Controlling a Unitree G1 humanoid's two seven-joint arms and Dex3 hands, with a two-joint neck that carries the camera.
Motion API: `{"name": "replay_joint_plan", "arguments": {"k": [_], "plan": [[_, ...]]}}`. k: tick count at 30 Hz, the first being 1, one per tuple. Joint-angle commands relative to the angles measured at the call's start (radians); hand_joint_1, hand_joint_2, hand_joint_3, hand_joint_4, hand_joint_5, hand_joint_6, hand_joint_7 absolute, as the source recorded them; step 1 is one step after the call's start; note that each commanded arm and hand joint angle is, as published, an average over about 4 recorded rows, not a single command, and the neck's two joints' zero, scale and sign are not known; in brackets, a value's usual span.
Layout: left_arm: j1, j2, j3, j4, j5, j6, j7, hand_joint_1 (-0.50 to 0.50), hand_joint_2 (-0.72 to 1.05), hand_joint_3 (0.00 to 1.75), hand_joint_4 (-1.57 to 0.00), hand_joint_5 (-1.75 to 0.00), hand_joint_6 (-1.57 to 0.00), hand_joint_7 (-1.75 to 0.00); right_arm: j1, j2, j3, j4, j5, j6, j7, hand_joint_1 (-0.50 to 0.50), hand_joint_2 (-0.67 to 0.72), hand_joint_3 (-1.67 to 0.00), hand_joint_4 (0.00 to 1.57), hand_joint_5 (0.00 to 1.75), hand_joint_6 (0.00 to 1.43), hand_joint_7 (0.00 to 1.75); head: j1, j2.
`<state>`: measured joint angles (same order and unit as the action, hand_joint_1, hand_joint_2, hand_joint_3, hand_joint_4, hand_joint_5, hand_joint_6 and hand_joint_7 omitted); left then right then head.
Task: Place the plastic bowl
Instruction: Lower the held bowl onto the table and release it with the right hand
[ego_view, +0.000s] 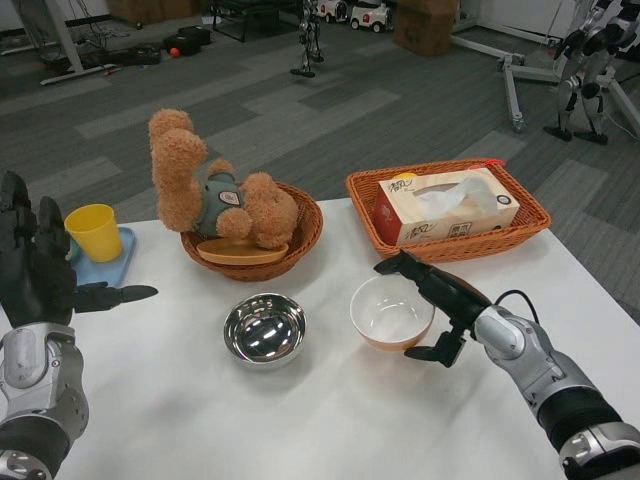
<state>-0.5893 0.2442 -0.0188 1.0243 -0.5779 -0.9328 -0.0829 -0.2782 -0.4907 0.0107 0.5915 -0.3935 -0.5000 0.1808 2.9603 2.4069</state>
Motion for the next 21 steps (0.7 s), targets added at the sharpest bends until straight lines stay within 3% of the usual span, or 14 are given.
{"name": "replay_joint_plan", "arguments": {"k": [1,17,21], "plan": [[-0.012,0.009,0.002,0.011,0.003,0.005,0.003,-0.5,-0.1,0.0,0.0,0.0,0.0,0.0,0.011,0.007,-0.018,0.018,-0.018,-0.002,0.014,-0.38,-0.59,-1.43,0.25,1.65,0.07,1.75,-0.001,-0.002],[-0.009,0.007,0.003,0.011,0.003,0.0,0.003,-0.5,-0.1,0.0,0.0,0.0,0.0,0.0,0.014,0.019,-0.008,0.101,-0.082,0.003,0.039,-0.38,-0.6,-1.43,0.09,1.72,0.0,1.68,0.0,-0.01],[-0.005,0.007,0.003,0.009,0.003,0.0,0.003,-0.5,-0.1,0.0,0.0,0.0,0.0,0.0,0.017,0.022,-0.006,0.113,-0.093,0.005,0.04,-0.41,-0.6,-1.43,0.06,1.75,0.0,1.57,0.008,0.001]]}}
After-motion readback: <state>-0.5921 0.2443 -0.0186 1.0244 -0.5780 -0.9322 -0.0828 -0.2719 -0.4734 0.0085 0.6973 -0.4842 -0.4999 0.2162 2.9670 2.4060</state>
